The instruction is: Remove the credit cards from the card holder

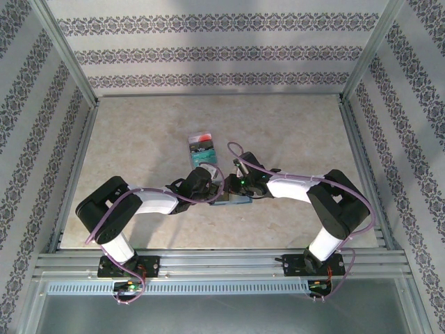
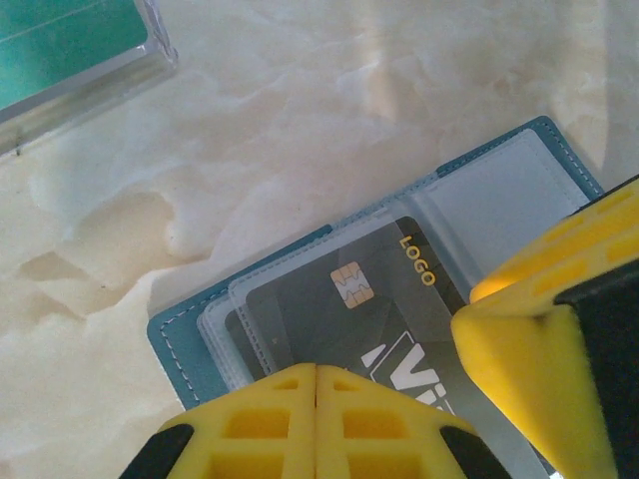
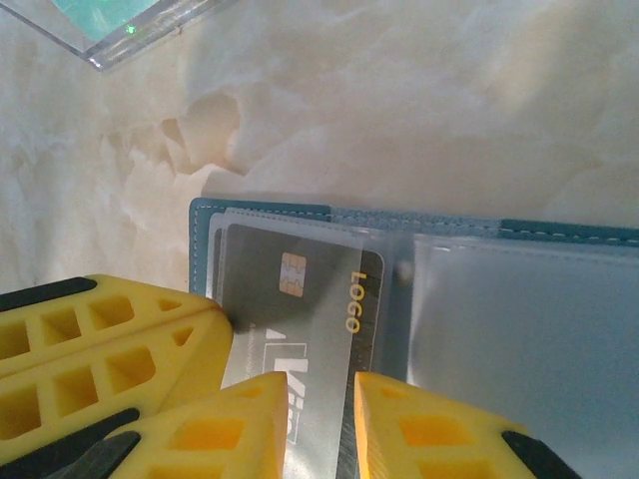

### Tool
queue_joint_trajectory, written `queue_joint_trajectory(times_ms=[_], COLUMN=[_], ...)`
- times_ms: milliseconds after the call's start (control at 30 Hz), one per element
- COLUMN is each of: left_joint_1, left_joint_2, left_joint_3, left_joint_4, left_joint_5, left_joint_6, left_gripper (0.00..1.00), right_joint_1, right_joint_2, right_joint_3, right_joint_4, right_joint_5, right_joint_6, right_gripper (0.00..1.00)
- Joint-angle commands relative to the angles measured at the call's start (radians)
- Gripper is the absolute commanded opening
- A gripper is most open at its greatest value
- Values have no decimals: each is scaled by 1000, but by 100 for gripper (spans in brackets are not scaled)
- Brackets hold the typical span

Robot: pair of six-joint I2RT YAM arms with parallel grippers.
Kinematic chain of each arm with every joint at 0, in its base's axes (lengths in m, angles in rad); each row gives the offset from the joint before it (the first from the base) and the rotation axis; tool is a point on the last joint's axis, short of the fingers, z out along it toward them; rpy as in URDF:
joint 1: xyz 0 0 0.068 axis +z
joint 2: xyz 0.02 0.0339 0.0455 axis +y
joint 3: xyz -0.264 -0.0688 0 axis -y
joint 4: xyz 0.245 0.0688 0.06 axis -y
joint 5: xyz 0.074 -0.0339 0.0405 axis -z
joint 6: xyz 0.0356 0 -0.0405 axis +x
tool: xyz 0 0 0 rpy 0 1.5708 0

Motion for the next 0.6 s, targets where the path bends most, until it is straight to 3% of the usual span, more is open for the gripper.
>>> queue_joint_trajectory(times_ms=[0, 200, 567], left_joint_1=[12, 14, 14], left_joint_2=[14, 6, 11], left_joint_3=[-8, -16, -26], left_joint_4=[5, -6, -9], left_joint_5=[16, 16, 22], left_joint_6=[-17, -18, -26], left_gripper=[6, 5, 5], right_joint_1=[-11, -13, -34], right_joint_2=[16, -4, 31], right_joint_3=[-1, -33, -88], right_joint_4=[12, 27, 218], right_joint_5=[1, 14, -106], right_joint_6=[26, 38, 103], right_gripper=[25, 26, 25])
